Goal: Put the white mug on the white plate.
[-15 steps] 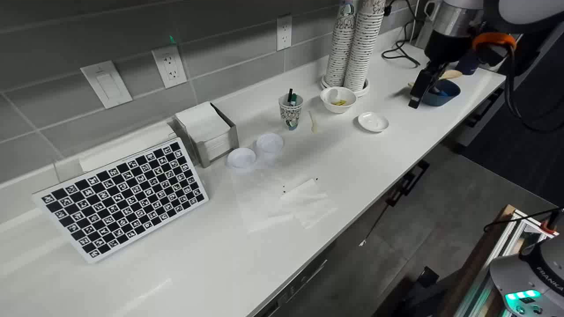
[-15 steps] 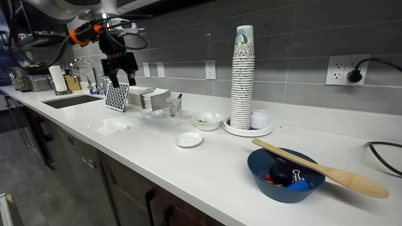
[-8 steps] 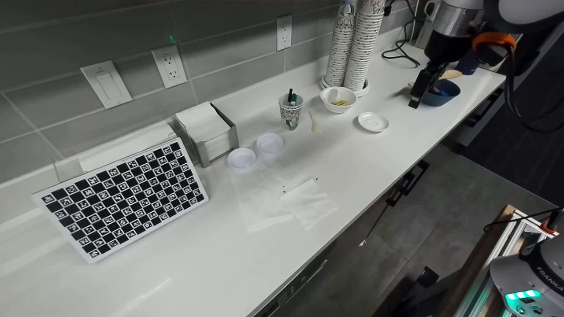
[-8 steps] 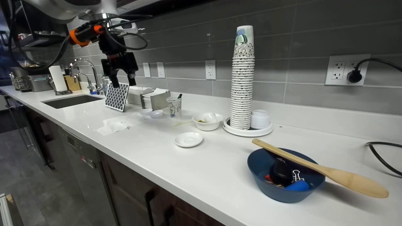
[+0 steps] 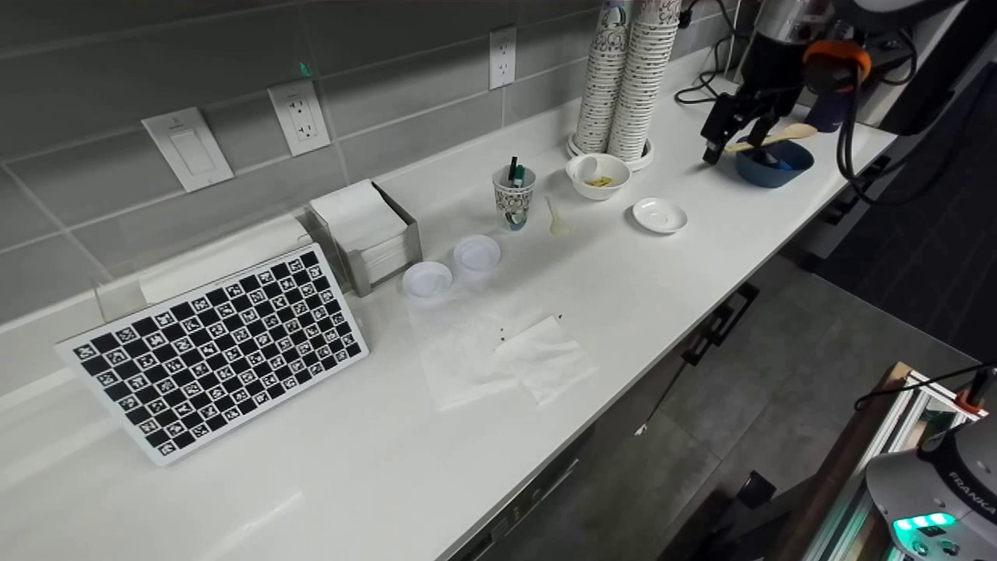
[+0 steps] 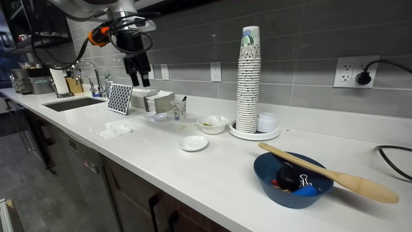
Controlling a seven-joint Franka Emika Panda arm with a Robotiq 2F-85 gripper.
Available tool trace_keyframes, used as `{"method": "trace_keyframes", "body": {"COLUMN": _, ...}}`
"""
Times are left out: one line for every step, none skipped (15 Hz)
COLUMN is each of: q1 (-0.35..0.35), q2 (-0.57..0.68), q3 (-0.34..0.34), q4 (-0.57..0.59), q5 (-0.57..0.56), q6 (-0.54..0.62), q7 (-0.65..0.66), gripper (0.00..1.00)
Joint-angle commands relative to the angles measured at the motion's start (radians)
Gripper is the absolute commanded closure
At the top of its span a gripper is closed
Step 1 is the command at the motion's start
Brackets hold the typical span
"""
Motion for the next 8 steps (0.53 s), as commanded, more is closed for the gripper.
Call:
{"method": "trace_keyframes", "body": {"q1": -0.048, "q2": 0.175, "q3": -0.049, "q4": 0.182, "q5": 0.049, "q6": 0.016, "q7": 0.076, "gripper": 0.00}}
{"method": "trace_keyframes", "body": {"q1": -0.056, "q2": 0.227, "q3": -0.060, "q4": 0.234, "q5": 0.063, "q6": 0.022, "q7": 0.103, "gripper": 0.00}}
{"method": "trace_keyframes", "body": {"q1": -0.062, "q2": 0.276, "q3": -0.069, "q4": 0.286, "q5": 0.074, "q6": 0.027, "q7": 0.137, "gripper": 0.00}}
{"method": "trace_keyframes", "body": {"q1": -0.064, "q2": 0.326, "q3": -0.077, "q4": 0.341, "q5": 0.095, "q6": 0.026, "q7": 0.170, "gripper": 0.00}}
{"method": "trace_keyframes", "body": {"q1": -0.063, "q2": 0.372, "q3": -0.081, "q4": 0.393, "q5": 0.114, "q6": 0.017, "q7": 0.211, "gripper": 0.00}}
{"method": "trace_keyframes", "body": {"q1": -0.057, "q2": 0.411, "q3": -0.083, "q4": 0.443, "q5": 0.140, "q6": -0.002, "q7": 0.252, "gripper": 0.00}}
{"method": "trace_keyframes", "body": {"q1": -0.056, "q2": 0.306, "q3": -0.089, "q4": 0.311, "q5": 0.091, "q6": 0.035, "q7": 0.180, "gripper": 0.00}}
{"method": "trace_keyframes", "body": {"q1": -0.053, "q2": 0.348, "q3": -0.091, "q4": 0.353, "q5": 0.104, "q6": 0.034, "q7": 0.207, "gripper": 0.00}}
